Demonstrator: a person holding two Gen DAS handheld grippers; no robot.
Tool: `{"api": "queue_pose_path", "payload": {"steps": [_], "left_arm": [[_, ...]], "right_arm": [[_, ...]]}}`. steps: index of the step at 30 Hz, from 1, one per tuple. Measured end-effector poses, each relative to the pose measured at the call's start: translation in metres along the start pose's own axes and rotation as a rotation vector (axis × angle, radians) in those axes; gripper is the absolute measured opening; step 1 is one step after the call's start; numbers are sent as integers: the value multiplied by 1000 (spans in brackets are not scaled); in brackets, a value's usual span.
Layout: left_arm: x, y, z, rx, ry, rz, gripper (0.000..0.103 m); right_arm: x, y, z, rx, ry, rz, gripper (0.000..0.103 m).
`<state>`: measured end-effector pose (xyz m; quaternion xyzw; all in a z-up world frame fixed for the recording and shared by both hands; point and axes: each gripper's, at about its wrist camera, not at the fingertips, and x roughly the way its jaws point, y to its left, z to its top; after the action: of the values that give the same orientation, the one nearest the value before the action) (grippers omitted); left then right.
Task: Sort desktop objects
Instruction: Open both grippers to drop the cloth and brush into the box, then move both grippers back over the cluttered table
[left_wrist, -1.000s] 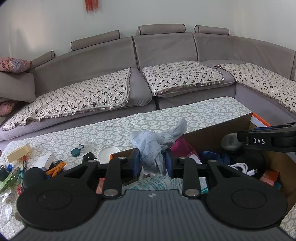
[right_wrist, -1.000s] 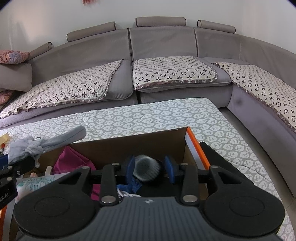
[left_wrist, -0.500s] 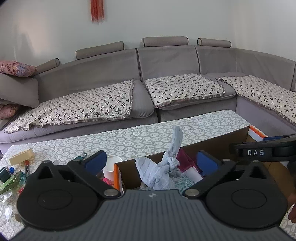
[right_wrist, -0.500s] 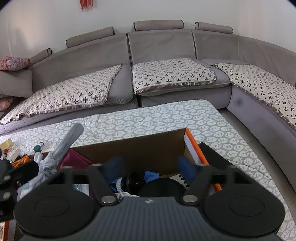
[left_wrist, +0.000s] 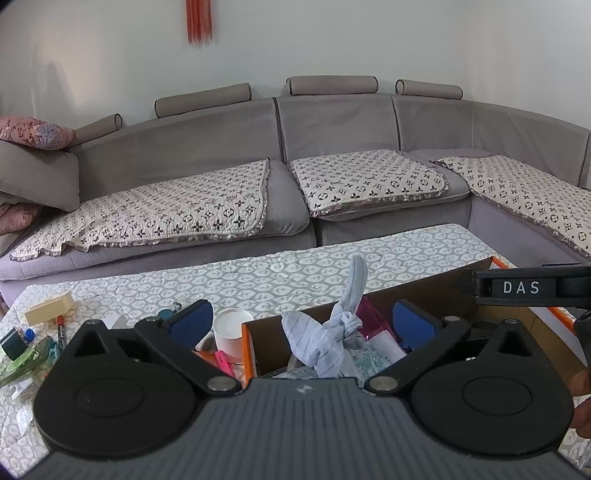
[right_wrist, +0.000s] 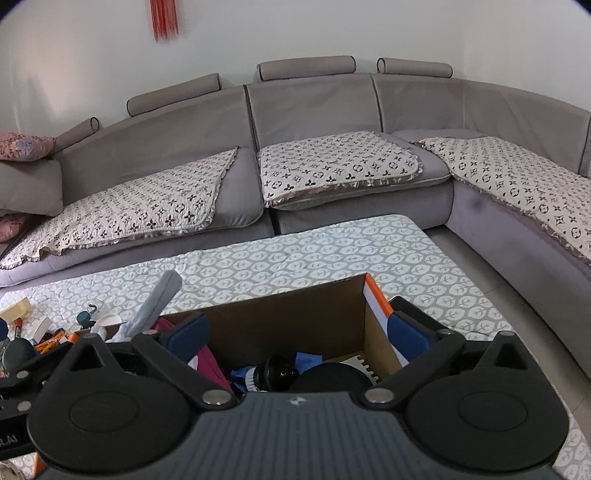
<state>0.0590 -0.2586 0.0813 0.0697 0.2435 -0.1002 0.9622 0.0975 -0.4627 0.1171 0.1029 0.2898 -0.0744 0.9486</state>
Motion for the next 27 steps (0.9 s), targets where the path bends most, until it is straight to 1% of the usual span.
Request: {"api": "queue_pose_path", "payload": {"steps": [9,17,21,27], "left_arm": [[-10,10,1,-22,-8,10,103],[-26,29,-1,-52,-27,17,103],[-34,42,-4,-59,-31,26,103],[-44,75,-10,-99,-30,59,103]], "right_arm": [[-17,16,3,-6,-15,-5,103],[-31,28,0,-10,-15,-3,103],[-39,44,-2,-19,-18,5,103],[-49,86,-6,-58,-20,37,103]]}}
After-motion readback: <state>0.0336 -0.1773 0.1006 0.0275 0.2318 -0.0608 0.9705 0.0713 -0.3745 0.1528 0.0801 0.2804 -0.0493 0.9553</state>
